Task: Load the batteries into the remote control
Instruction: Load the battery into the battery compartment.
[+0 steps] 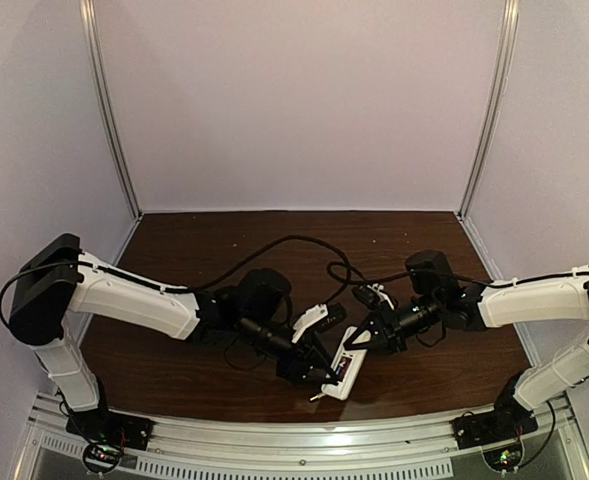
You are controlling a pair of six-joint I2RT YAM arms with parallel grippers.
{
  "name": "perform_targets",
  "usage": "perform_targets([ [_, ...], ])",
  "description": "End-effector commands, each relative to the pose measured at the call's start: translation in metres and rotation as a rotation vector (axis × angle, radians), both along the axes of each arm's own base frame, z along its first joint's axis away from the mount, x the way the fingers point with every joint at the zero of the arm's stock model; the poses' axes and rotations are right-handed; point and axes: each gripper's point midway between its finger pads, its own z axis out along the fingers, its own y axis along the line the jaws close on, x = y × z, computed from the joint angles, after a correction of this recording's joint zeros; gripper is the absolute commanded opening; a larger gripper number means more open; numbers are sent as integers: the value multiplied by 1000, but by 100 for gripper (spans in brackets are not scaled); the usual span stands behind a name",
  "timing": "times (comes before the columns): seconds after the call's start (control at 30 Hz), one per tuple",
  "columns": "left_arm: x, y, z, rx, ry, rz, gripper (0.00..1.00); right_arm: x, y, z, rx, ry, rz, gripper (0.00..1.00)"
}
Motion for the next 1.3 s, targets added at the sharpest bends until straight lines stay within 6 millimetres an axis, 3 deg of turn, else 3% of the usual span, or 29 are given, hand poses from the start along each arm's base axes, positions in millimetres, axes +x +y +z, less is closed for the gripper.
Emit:
perform_targets([
  [0.0,17,-6,-21,50,-3,79,43,-7,15,85,274,-192,107,0],
  [0.13,23,-3,-23,56,38,100,38,-8,14,90,288,-201,109,0],
  [0.43,26,-5,-33,113,84,118,39,-10,13,106,332,-238,111,0],
  [0.67,25,-5,-38,142,143,130,31,-11,12,117,361,-265,111,0],
  [1.03,33,0,-53,229,235,195,26,-14,10,124,379,-287,116,0],
  [1.27,36,1,-53,227,270,212,26,-14,9,125,381,-293,116,0],
])
